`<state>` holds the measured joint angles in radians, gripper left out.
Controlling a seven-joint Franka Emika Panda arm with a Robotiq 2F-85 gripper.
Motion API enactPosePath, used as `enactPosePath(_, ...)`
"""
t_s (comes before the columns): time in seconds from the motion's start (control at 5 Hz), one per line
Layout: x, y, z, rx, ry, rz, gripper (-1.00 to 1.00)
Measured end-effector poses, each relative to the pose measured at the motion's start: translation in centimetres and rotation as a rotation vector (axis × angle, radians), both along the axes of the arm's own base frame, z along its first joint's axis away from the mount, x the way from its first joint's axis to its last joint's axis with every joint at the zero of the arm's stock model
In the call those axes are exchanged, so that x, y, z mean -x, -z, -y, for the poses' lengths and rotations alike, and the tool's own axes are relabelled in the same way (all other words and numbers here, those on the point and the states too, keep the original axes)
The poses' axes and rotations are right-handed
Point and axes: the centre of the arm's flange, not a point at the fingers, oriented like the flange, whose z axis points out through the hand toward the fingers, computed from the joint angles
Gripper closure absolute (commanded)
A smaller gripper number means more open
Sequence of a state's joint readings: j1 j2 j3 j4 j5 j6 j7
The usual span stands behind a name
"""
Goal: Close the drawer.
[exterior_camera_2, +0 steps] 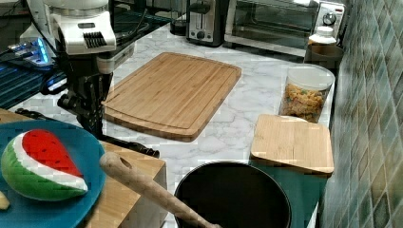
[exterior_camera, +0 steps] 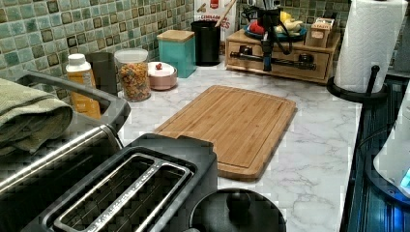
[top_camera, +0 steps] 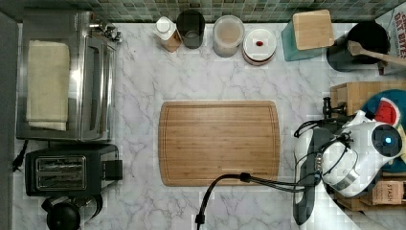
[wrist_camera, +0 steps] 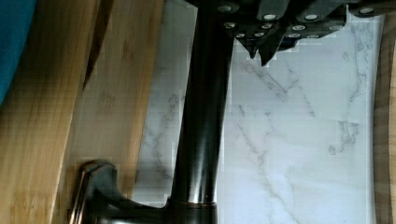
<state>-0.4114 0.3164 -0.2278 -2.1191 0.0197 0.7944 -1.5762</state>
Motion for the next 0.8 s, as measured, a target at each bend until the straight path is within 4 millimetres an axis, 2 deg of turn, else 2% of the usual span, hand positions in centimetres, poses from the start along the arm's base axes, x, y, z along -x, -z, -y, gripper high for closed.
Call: enactPosePath(0.8,-0.03,-0.04,-0.05,0.001,0.001,-0.001,1.0)
